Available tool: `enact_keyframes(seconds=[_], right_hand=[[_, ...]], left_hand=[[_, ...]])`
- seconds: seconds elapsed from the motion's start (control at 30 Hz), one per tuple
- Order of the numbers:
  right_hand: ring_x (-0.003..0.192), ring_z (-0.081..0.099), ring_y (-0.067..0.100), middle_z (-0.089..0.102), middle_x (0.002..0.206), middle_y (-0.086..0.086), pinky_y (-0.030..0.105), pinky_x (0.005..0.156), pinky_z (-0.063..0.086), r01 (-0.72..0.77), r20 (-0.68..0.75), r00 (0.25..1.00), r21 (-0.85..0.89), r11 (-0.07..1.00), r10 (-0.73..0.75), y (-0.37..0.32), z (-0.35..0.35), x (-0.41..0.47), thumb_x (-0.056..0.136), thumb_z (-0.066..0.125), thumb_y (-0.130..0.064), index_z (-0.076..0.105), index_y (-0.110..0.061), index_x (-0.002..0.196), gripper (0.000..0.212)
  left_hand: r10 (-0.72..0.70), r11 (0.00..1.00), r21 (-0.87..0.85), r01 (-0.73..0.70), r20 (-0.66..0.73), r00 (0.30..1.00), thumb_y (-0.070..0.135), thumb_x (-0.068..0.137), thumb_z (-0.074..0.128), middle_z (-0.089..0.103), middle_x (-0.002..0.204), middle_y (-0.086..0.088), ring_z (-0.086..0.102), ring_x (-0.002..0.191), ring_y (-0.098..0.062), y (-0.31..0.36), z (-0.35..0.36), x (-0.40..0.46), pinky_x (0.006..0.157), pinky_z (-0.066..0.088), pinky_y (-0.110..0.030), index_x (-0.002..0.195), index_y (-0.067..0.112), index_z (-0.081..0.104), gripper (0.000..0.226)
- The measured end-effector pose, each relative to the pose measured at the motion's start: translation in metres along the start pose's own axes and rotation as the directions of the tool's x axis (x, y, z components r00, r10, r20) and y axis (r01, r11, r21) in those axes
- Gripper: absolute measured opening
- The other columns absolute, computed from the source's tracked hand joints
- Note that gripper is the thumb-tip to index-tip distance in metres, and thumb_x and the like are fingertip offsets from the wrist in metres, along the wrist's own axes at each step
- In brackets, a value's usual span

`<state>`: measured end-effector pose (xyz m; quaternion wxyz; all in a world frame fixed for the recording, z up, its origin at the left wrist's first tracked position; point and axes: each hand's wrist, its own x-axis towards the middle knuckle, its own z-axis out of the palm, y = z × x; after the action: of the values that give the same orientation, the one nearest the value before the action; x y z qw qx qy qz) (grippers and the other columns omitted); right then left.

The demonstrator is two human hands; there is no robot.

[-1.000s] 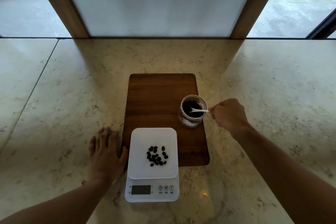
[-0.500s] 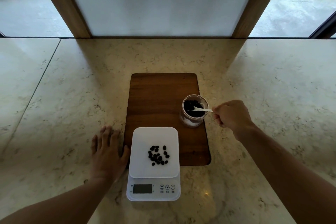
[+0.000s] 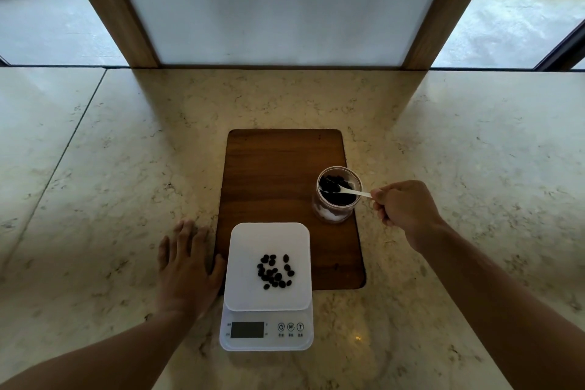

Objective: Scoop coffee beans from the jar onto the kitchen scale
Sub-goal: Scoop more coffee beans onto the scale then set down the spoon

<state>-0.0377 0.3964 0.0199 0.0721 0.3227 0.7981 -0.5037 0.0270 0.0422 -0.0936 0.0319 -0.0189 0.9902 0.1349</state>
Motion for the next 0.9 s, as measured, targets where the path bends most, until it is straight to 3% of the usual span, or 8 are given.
enact_keyframes(seconds=[0.9], right_hand=[[0.052,0.059,0.019,0.068,0.063,0.011,0.029,0.05,0.049,0.052,-0.005,0.999,0.023,0.998,-0.052,-0.001,-0.012,-0.014,0.093,0.065,-0.007,0.073,-0.011,0.071,0.024]], left_hand=[[0.003,1.0,0.025,-0.003,0.005,1.0,0.056,0.083,0.024,0.026,0.158,-0.015,0.009,0.151,-0.029,0.0,0.0,0.001,0.122,0.003,-0.048,0.144,0.012,0.038,0.077]])
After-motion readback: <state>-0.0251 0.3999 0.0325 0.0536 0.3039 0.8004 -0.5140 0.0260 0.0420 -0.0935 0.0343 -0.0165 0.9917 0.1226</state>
